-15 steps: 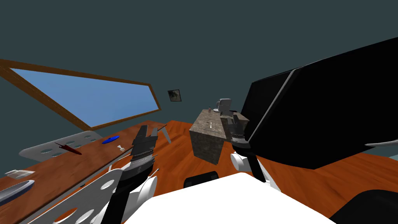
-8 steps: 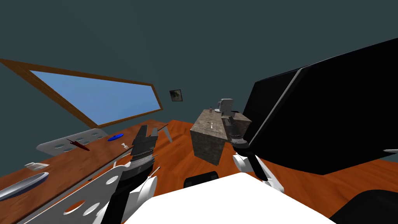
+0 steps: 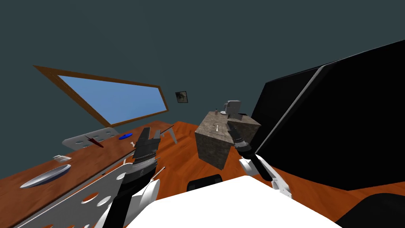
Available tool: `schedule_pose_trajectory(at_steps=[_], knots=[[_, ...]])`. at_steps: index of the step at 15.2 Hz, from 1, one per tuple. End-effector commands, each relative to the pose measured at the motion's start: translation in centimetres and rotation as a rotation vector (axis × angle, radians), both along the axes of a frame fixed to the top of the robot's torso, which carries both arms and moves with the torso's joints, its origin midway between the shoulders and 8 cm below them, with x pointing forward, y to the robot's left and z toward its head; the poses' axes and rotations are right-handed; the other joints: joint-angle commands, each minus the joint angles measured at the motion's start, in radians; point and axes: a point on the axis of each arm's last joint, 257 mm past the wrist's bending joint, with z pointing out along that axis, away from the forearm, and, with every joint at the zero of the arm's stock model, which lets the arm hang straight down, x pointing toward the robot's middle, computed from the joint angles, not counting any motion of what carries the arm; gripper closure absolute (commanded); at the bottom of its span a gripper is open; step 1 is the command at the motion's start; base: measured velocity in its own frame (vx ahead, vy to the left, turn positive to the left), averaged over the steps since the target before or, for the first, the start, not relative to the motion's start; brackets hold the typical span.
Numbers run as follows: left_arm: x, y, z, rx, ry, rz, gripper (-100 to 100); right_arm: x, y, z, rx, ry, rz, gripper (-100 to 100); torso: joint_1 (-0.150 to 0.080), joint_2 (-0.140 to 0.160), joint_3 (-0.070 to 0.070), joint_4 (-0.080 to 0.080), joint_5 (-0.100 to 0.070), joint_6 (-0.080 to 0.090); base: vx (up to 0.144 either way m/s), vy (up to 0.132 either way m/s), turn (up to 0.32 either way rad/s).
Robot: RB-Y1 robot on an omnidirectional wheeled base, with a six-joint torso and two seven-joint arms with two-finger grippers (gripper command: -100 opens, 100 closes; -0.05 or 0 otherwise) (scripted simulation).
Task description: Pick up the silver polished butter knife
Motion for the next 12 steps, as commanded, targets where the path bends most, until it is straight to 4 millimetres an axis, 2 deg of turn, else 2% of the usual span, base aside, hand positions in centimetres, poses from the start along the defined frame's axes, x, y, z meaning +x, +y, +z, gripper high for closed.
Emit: schedule_pose_trajectory(at_steps=[1, 2, 3, 4, 5, 6, 7, 8, 10, 11, 12], knots=[[0.0, 0.0, 0.0, 0.000, 0.000, 0.000, 0, 0.3, 0.3, -1.0, -0.043, 0.024, 0.015, -100, 0.000, 0.000, 0.000, 0.000, 0.000, 0.000, 0.005, -0.015, 0.083], [0.0, 0.0, 0.0, 0.000, 0.000, 0.000, 0, 0.7, 0.5, -2.3, -0.079, 0.053, 0.025, -100, 0.000, 0.000, 0.000, 0.000, 0.000, 0.000, 0.006, -0.012, 0.117], [0.0, 0.0, 0.0, 0.000, 0.000, 0.000, 0, 0.7, 0.5, -2.4, -0.092, 0.055, 0.030, -100, 0.000, 0.000, 0.000, 0.000, 0.000, 0.000, 0.006, -0.012, 0.101], [0.0, 0.0, 0.0, 0.000, 0.000, 0.000, 0, 1.0, 0.7, -3.8, -0.128, 0.086, 0.038, -100, 0.000, 0.000, 0.000, 0.000, 0.000, 0.000, 0.007, -0.012, 0.140], [0.0, 0.0, 0.0, 0.000, 0.000, 0.000, 0, 1.0, 0.7, -3.9, -0.143, 0.088, 0.045, -100, 0.000, 0.000, 0.000, 0.000, 0.000, 0.000, 0.008, -0.013, 0.112], [0.0, 0.0, 0.0, 0.000, 0.000, 0.000, 0, 1.4, 0.7, -5.4, -0.180, 0.120, 0.052, -100, 0.000, 0.000, 0.000, 0.000, 0.000, 0.000, 0.009, -0.012, 0.128], [0.0, 0.0, 0.0, 0.000, 0.000, 0.000, 0, 1.3, 0.8, -5.4, -0.198, 0.122, 0.059, -100, 0.000, 0.000, 0.000, 0.000, 0.000, 0.000, 0.009, -0.013, 0.112], [0.0, 0.0, 0.0, 0.000, 0.000, 0.000, 0, 1.6, 0.7, -7.0, -0.232, 0.155, 0.065, -100, 0.000, 0.000, 0.000, 0.000, 0.000, 0.000, 0.009, -0.012, 0.138], [0.0, 0.0, 0.0, 0.000, 0.000, 0.000, 0, 1.6, 0.7, -7.1, -0.254, 0.158, 0.073, -100, 0.000, 0.000, 0.000, 0.000, 0.000, 0.000, 0.007, -0.010, 0.087], [0.0, 0.0, 0.0, 0.000, 0.000, 0.000, 0, 1.8, 0.5, -8.7, -0.301, 0.193, 0.082, -100, 0.001, 0.000, 0.000, 0.000, 0.000, 0.000, 0.006, -0.005, 0.120], [0.0, 0.0, 0.0, 0.000, 0.000, 0.000, 0, 1.8, 0.5, -8.8, -0.312, 0.194, 0.086, -100, 0.001, 0.000, 0.000, 0.000, 0.000, 0.000, 0.007, -0.006, 0.122]])
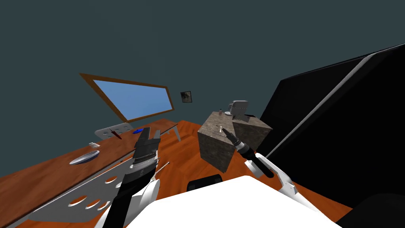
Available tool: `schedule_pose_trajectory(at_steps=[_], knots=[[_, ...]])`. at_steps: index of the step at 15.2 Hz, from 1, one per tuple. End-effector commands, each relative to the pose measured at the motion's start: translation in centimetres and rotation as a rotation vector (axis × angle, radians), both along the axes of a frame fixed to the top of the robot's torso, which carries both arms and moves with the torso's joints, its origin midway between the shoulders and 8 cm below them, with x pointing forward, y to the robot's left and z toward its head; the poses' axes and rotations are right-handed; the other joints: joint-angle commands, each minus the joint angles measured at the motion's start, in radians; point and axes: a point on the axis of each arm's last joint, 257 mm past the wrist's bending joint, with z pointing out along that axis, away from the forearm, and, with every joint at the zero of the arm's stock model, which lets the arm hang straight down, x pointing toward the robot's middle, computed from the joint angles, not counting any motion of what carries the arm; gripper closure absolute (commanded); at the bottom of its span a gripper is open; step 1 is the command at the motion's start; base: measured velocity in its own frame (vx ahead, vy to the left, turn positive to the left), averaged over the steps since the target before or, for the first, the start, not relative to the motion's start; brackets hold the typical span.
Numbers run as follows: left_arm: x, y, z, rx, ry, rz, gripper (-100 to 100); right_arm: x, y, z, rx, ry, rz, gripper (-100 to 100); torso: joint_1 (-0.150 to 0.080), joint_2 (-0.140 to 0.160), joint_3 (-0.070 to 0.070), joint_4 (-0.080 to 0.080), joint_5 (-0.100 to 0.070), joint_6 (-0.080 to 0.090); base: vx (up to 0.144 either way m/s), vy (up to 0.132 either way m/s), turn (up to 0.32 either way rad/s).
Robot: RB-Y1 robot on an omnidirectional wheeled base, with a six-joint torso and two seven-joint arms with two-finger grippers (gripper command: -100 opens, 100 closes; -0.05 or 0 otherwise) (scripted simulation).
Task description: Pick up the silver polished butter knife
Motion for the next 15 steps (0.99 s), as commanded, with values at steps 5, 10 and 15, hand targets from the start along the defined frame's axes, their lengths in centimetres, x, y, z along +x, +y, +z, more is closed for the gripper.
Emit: schedule_pose_trajectory(at_steps=[5, 10, 15], knots=[[0.0, 0.0, 0.0, 0.000, 0.000, 0.000, 0, 0.1, -1.1, -4.2, -0.148, 0.086, 0.031, -100, 0.000, 0.000, 0.000, 0.000, 0.000, 0.000, 0.009, -0.007, 0.127], [0.0, 0.0, 0.0, 0.000, 0.000, 0.000, 0, 0.0, -2.6, -7.8, -0.277, 0.161, 0.053, -100, 0.000, 0.000, 0.000, 0.000, 0.000, 0.000, 0.008, -0.003, 0.125], [0.0, 0.0, 0.0, 0.000, 0.000, 0.000, 0, -0.6, -5.7, -12.8, -0.453, 0.269, 0.073, -100, 0.001, 0.000, 0.000, 0.000, 0.000, 0.000, 0.009, 0.001, 0.155]])
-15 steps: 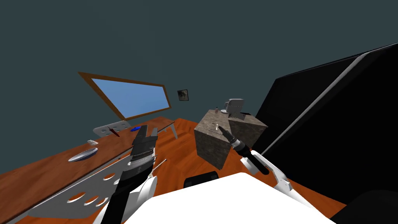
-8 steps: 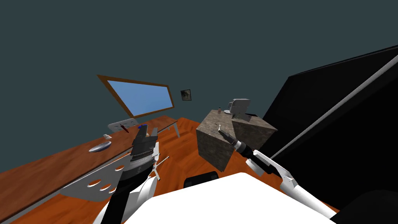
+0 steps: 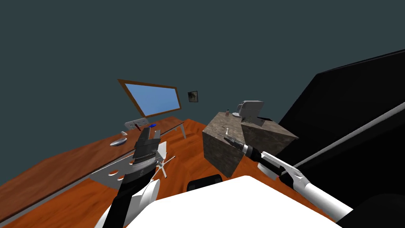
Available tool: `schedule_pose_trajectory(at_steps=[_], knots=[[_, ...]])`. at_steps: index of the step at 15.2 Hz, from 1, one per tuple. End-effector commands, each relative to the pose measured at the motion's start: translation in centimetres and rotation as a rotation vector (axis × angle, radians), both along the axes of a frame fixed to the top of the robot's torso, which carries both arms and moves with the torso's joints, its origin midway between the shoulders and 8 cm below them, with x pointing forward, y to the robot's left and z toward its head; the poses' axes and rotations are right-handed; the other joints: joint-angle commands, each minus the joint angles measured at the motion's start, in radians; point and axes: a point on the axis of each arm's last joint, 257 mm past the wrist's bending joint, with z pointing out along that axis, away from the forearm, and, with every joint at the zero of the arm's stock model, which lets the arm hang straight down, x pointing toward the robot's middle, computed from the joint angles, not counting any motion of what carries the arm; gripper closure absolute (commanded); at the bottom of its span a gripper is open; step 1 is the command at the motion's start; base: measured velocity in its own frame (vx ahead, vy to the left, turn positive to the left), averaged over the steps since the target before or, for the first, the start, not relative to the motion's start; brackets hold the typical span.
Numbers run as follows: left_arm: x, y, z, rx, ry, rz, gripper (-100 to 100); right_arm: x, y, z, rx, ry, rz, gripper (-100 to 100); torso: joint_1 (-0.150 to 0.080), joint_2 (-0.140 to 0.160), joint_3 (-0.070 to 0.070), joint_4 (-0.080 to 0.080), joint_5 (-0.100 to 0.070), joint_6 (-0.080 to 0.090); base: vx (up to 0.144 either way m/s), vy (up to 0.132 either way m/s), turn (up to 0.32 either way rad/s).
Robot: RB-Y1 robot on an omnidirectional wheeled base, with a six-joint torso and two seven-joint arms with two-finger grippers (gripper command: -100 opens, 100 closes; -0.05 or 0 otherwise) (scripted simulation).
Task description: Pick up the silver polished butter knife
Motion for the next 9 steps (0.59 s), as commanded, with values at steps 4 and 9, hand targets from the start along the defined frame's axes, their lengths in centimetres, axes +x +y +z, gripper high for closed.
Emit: schedule_pose_trajectory(at_steps=[4, 9], knots=[[0.0, 0.0, 0.0, 0.000, 0.000, 0.000, 0, -0.5, -2.8, -2.7, -0.136, 0.068, 0.020, -100, 0.000, 0.000, 0.000, 0.000, 0.000, 0.000, 0.009, 0.002, 0.125], [0.0, 0.0, 0.0, 0.000, 0.000, 0.000, 0, -1.4, -6.1, -5.3, -0.271, 0.139, 0.035, -100, 0.001, 0.000, 0.000, 0.000, 0.000, 0.000, 0.009, 0.006, 0.129]])
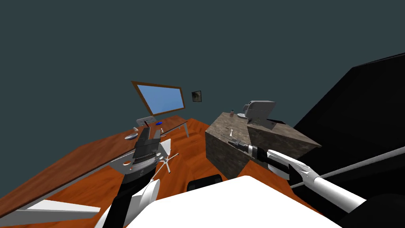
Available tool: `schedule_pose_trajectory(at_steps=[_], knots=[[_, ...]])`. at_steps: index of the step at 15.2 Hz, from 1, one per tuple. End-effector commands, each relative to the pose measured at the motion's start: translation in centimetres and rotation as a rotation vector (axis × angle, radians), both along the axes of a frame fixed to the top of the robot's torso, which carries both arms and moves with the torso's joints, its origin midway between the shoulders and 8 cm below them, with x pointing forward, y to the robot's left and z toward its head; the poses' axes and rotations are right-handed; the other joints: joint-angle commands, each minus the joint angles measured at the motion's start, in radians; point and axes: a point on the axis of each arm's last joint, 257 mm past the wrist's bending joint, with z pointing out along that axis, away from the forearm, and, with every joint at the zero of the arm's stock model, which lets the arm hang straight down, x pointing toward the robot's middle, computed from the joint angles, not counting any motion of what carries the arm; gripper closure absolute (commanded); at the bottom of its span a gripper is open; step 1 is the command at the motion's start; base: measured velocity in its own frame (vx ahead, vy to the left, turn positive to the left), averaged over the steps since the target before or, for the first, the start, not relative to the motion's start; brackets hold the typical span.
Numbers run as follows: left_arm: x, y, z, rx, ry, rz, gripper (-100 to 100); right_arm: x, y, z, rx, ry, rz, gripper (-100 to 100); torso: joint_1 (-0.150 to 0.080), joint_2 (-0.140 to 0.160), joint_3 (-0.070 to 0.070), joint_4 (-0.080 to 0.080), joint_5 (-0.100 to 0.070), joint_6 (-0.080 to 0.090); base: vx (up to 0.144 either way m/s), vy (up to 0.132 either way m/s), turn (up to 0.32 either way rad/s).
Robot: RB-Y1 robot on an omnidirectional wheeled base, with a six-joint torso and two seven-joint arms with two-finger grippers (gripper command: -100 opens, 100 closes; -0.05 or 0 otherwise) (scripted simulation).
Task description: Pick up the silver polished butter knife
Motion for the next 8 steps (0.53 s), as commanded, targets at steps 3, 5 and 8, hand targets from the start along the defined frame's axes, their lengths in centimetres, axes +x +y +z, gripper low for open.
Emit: schedule_pose_trajectory(at_steps=[3, 5, 8], knots=[[0.0, 0.0, 0.0, 0.000, 0.000, 0.000, 0, -1.2, -3.9, -2.5, -0.145, 0.078, 0.012, -100, 0.000, 0.000, 0.000, 0.000, 0.000, 0.000, 0.009, 0.012, 0.179], [0.0, 0.0, 0.0, 0.000, 0.000, 0.000, 0, -1.2, -4.3, -2.4, -0.159, 0.081, 0.016, -100, 0.001, 0.000, 0.000, 0.000, 0.000, 0.000, 0.007, 0.010, 0.096], [0.0, 0.0, 0.0, 0.000, 0.000, 0.000, 0, -2.5, -7.9, -4.2, -0.275, 0.147, 0.024, -100, 0.001, 0.000, 0.000, 0.000, 0.000, 0.000, 0.007, 0.016, 0.137]])
